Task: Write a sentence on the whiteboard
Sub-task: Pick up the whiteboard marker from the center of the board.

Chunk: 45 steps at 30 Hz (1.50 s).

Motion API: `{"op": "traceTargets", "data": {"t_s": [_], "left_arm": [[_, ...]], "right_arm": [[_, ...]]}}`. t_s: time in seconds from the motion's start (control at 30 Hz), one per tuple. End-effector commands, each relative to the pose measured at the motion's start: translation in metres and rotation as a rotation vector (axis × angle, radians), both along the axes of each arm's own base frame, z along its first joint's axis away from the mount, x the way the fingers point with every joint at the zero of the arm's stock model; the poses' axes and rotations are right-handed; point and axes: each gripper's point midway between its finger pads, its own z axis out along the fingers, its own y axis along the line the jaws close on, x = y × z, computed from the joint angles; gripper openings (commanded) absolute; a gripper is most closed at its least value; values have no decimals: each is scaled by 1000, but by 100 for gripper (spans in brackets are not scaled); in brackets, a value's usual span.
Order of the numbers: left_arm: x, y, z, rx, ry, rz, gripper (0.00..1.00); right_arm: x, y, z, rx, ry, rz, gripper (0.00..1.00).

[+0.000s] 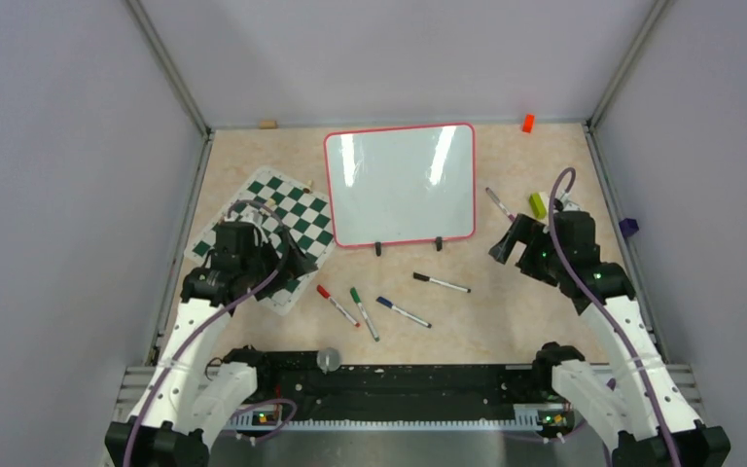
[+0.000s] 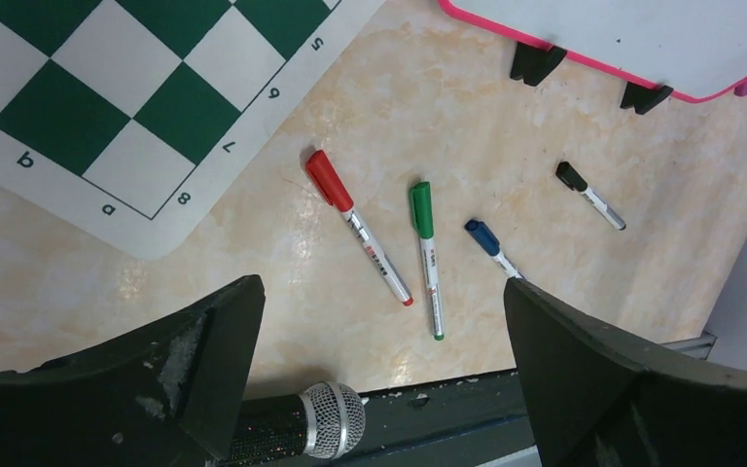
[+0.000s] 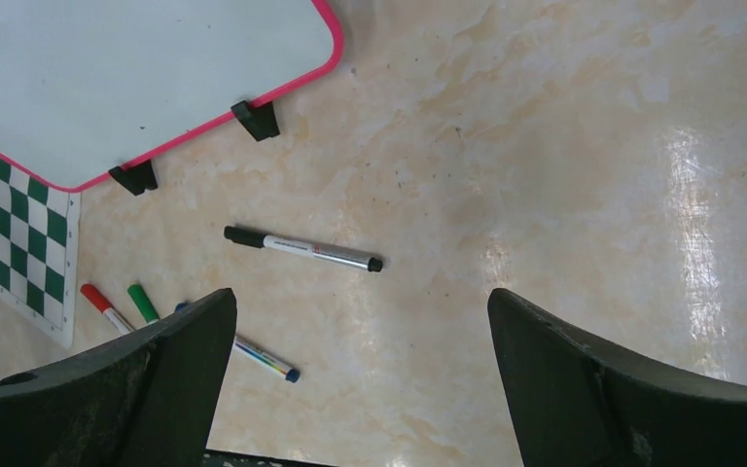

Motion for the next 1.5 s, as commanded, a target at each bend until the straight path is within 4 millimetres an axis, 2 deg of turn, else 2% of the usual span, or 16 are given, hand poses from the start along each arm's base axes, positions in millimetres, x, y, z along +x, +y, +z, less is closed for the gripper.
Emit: {"op": "traceTargets", "data": {"t_s": [0.0,0.07,0.13,0.23,0.33,0.47,0.6,0.7,0.87,1.0,1.23,1.33,1.4,1.47], "left_arm": [[-16,-9,1,-33,35,-69,99],[-32,-8,-2,-16,70,-119,99],[-38,7,-7,51,77,-65,99],[-30,14,2,71,-1,-10,99],[-24,13,5,62,-23,-7,99],[-17,5,11,17,-24,-35,99],[-6,-6,11,-38,-39,-57,99],[-4,-17,1,-87,-41,-111,99],[4,-25,-10,-144,-52,-98,98],[4,-35,-7,-195,-46,-138,93],[15,-37,-5,-206,-51,-117,92],[15,-42,-3,-247,-46,-111,91],[12,-46,-4,-269,-53,-118,91],[9,-47,-6,-280,-51,-121,91]], "right_arm": [[11,3,33,1,-40,13,99],[9,-4,33,-49,-5,13,99],[8,-6,32,-70,12,21,99],[9,-6,25,-48,19,-11,99],[11,9,14,41,-2,8,99],[12,34,-5,68,-29,120,99],[8,61,-22,-66,3,287,99],[10,77,-29,-157,-12,366,99],[22,78,-39,-244,-70,385,99],[28,79,-44,-288,-95,429,98],[35,88,-40,-329,-126,537,98],[37,91,-47,-345,-115,548,96],[35,99,-51,-342,-111,579,91],[31,109,-54,-348,-110,608,90]]}}
